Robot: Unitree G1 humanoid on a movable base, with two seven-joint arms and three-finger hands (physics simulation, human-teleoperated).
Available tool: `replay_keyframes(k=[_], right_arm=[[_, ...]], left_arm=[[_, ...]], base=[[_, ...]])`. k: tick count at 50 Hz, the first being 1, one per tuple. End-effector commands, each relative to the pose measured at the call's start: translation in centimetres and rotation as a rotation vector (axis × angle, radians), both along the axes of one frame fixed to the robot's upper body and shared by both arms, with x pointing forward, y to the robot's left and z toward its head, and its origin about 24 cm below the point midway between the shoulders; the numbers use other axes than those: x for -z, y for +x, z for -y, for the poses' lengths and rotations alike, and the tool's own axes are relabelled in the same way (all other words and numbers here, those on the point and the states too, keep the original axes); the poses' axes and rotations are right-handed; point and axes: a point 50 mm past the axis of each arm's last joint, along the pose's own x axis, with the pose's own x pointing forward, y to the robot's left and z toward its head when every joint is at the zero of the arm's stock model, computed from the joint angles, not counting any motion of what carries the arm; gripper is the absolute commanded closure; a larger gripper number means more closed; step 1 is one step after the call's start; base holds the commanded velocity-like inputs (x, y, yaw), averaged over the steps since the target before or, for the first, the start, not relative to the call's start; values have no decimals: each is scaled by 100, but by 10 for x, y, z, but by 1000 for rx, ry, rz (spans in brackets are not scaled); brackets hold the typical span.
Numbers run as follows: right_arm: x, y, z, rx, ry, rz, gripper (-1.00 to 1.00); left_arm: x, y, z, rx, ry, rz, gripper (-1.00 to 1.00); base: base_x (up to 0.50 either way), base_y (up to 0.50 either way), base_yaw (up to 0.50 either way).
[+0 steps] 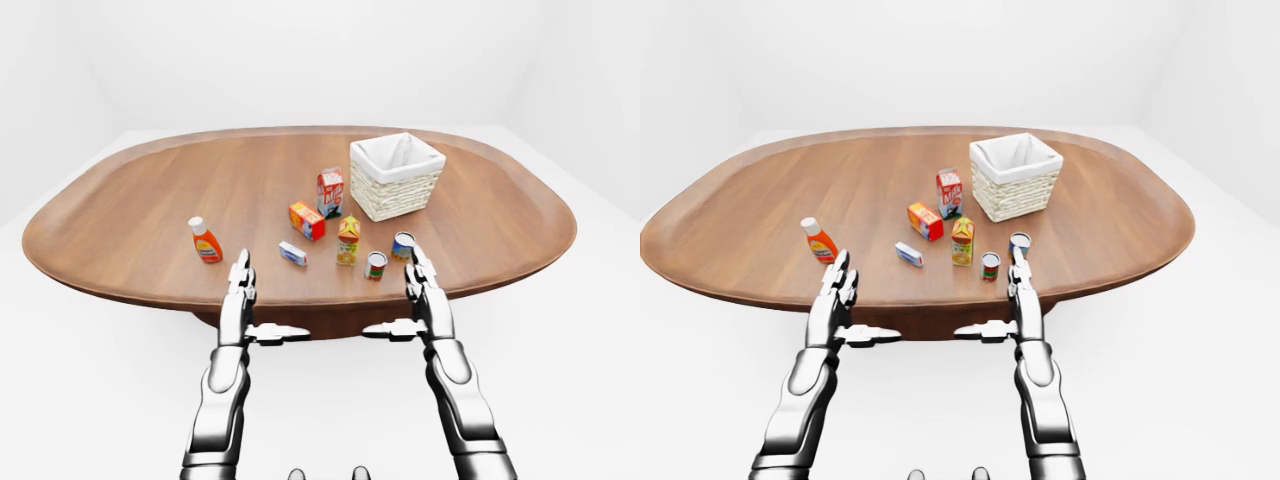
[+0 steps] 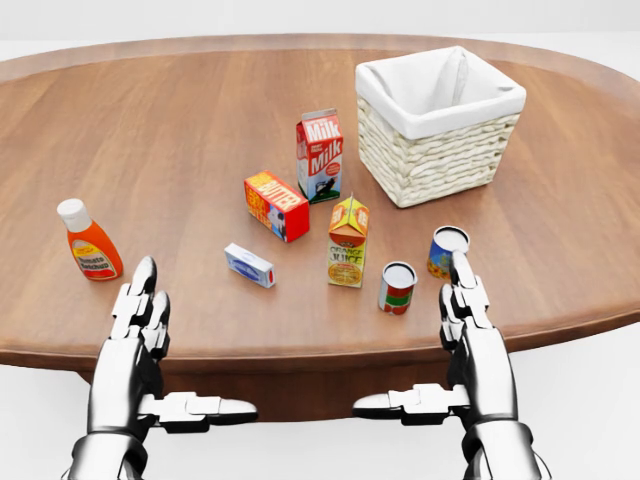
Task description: Pick up the alphabet soup and the tomato sauce, and put them in the basket.
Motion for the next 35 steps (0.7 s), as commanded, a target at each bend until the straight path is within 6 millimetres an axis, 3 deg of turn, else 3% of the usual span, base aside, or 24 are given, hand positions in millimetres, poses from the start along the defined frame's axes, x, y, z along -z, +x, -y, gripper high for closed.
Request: replay_keyframes(k=[1,11,23,35], right_arm=[[4,1,7,4,2,-14,-100],[4,1,7,1,-14,-2,-100],[-18,-8,0,-17,-111,126,-100],[-23,-11,-1,-17,-142,150,-100]], left_arm=[[2,1,-6,8,3,-9,-100],[0,0,-5,6,8,7,-100],[-18,-9,-5,2,19,129,-100],[-28,-16,-7,-15,10,172,-100]], base=[[0,0,0],[0,0,0],[0,0,0],[0,0,0]])
